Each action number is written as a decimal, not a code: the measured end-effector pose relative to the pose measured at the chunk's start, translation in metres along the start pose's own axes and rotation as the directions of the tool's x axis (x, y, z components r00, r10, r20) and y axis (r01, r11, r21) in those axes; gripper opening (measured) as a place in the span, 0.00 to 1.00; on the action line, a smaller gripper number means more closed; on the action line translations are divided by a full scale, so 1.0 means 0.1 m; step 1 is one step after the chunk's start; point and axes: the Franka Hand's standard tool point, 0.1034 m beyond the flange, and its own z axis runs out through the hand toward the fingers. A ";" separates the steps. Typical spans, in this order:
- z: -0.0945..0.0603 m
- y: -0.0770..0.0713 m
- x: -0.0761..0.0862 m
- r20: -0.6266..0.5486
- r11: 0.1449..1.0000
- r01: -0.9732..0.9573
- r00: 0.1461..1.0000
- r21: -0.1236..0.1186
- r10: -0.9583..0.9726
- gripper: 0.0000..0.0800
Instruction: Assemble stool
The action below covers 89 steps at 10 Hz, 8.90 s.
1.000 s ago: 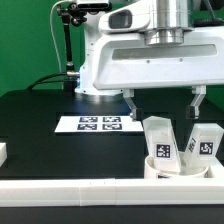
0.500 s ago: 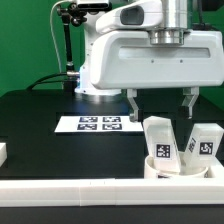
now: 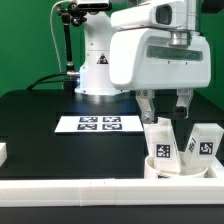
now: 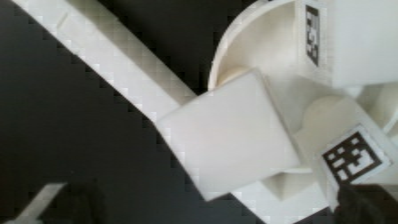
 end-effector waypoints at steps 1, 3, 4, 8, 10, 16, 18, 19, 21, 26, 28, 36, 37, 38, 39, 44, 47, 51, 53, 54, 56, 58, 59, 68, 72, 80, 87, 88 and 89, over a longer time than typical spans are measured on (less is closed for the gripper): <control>0.02 0.00 -0.01 0.012 0.997 0.072 0.997 -0.006 -0.072 0.81; 0.08 -0.01 -0.04 0.030 0.991 0.135 0.990 -0.011 -0.135 0.81; 0.14 -0.03 -0.05 0.034 0.990 0.139 0.990 -0.010 -0.139 0.81; 0.30 -0.09 -0.04 0.045 0.996 0.089 0.995 -0.004 -0.089 0.81; 0.30 -0.10 -0.03 0.045 0.998 0.062 0.997 -0.005 -0.062 0.81; 0.31 -0.10 -0.05 0.046 0.990 -0.139 0.989 -0.010 0.140 0.42; 0.31 -0.09 -0.05 0.044 0.958 -0.285 0.957 -0.016 0.285 0.42; 0.32 -0.06 -0.11 0.046 0.902 -0.432 0.901 -0.010 0.432 0.42; 0.32 0.00 -0.17 0.040 0.781 -0.624 0.781 0.001 0.624 0.43; 0.34 0.00 -0.20 0.044 0.434 -0.901 0.434 0.006 0.900 0.43; 0.34 0.00 -0.20 0.044 0.307 -0.952 0.307 0.000 0.951 0.43; 0.35 0.01 -0.21 0.068 -0.389 -0.921 -0.387 0.011 0.919 0.43; 0.35 0.00 -0.20 0.077 -0.487 -0.873 -0.485 0.008 0.871 0.43; 0.35 -0.03 -0.18 0.083 -0.553 -0.833 -0.551 0.003 0.830 0.43; 0.35 -0.07 -0.16 0.087 -0.607 -0.795 -0.604 -0.002 0.792 0.43; 0.36 -0.14 -0.11 0.095 -0.810 -0.585 -0.809 -0.035 0.580 0.43; 0.36 -0.16 -0.11 0.098 -0.935 -0.350 -0.934 -0.059 0.344 0.43; 0.37 -0.18 -0.10 0.131 -0.998 0.015 -0.991 -0.065 -0.024 0.43; 0.37 -0.17 -0.10 0.139 -0.997 0.047 -0.989 -0.064 -0.056 0.43; 0.37 -0.16 -0.10 0.139 -0.996 0.056 -0.988 -0.066 -0.064 0.43; 0.37 -0.16 -0.10 0.148 -0.994 0.080 -0.985 -0.072 -0.090 0.43; 0.37 -0.16 -0.11 0.152 -0.991 0.111 -0.981 -0.078 -0.122 0.43; 0.37 -0.15 -0.11 0.152 -0.991 0.109 -0.981 -0.078 -0.120 0.43; 0.15 0.01 -0.06 0.200 -1.000 -0.013 -0.980 -0.023 0.008 0.81; 0.16 0.01 -0.07 0.198 -0.969 -0.246 -0.949 0.018 0.245 0.81; -0.07 -0.15 0.04 0.198 -0.929 -0.362 -0.908 0.071 0.369 0.81; 0.00 -0.03 -0.12 -0.005 -0.188 -0.960 -0.193 0.207 0.981 0.81; 0.00 -0.05 -0.10 -0.012 -0.158 -0.967 -0.164 0.202 0.986 0.81; 0.00 -0.03 -0.11 -0.032 -0.075 -0.978 -0.083 0.195 0.996 0.81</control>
Offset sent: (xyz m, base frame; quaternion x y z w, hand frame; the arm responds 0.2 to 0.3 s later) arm 0.0048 0.0110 -0.0159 -0.0043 0.0132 -0.0659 0.9977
